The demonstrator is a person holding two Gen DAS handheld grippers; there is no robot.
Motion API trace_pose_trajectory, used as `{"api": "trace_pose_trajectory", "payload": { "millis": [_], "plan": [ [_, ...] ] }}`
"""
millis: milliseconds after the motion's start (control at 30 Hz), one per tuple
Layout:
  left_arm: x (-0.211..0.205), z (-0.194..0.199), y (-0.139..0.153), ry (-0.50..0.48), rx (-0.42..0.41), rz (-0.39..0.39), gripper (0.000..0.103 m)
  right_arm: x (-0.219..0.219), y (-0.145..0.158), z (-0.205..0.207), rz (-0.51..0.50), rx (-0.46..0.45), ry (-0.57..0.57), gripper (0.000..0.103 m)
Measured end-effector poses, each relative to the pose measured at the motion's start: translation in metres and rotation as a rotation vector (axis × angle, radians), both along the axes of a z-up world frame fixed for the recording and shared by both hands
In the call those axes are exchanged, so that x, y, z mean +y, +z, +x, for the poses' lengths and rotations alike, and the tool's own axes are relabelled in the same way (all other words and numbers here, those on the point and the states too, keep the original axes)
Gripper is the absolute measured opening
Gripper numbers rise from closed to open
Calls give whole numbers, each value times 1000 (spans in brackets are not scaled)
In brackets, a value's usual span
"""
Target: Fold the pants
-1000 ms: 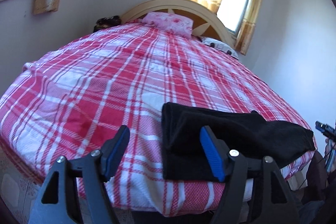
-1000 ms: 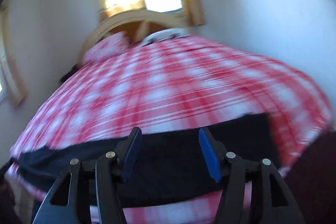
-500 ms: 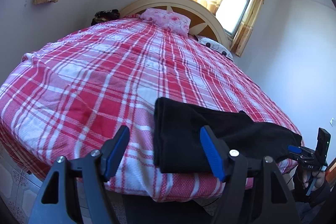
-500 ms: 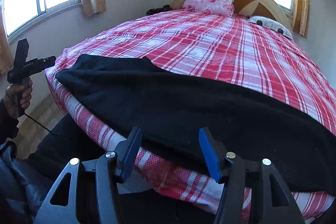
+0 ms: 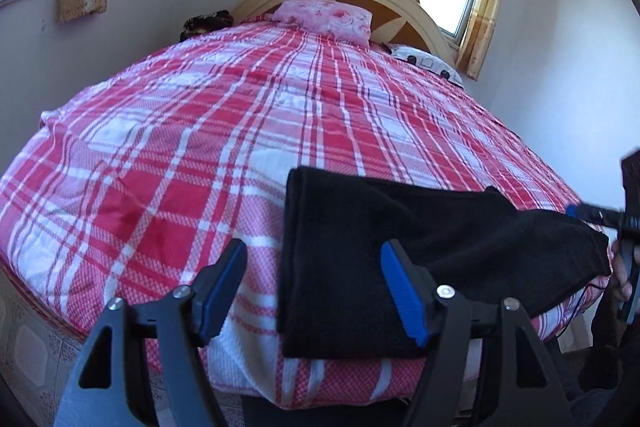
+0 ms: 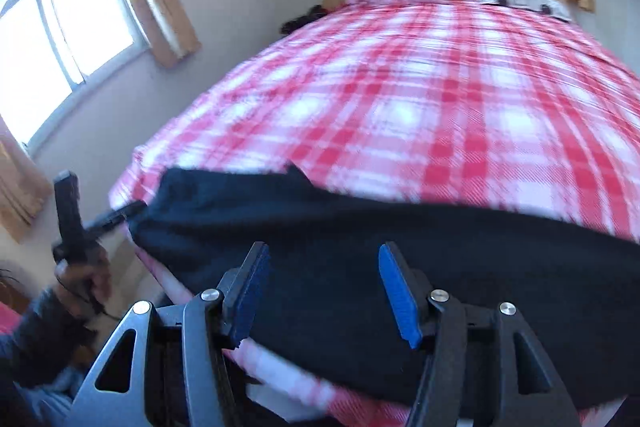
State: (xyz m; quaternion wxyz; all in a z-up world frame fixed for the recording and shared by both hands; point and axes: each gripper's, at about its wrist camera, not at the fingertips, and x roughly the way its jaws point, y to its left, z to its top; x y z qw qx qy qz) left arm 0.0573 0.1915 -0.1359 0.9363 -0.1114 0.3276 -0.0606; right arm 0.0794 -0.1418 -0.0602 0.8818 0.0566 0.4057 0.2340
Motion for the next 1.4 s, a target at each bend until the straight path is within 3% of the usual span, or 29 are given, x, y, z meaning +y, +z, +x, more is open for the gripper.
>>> {"api": "trace_pose_trajectory", "payload": {
  "millis": [133, 267, 433, 500, 567, 667, 867, 1067, 1167, 1300, 1400],
  "plan": [
    [-12, 2, 8, -27, -37, 21, 72, 20, -3, 52, 102, 101, -3, 58],
    [-19, 12, 3, -36, -32, 37, 72, 40, -17, 89, 108, 162, -36, 45],
    [-19, 25, -4, -18, -15, 56, 70, 55, -39, 118, 136, 265, -30, 40],
    [-17, 29, -5, -14, -13, 53, 65, 58, -47, 126, 163, 309, -19, 22],
    [-16, 34, -5, -12, -7, 69, 54, 63, -53, 128, 172, 335, 7, 8],
    [-14, 42, -5, 1, 5, 78, 49, 64, -54, 128, 173, 328, 0, 6],
    [-7, 63, -8, 50, 39, 74, 49, 49, -38, 128, 317, 283, -53, 4],
    [-5, 61, -2, 71, 31, 71, 49, 41, -60, 139, 147, 243, -184, 0],
    [-7, 47, 3, 62, 26, 98, 49, 22, -69, 144, 209, 258, -229, 0],
    [-13, 23, 12, 52, -14, 166, 49, 13, -53, 128, 252, 206, -180, 1],
    [-22, 20, 12, 36, -22, 192, 63, 15, -35, 105, 231, 153, -160, 3]
  ]
}}
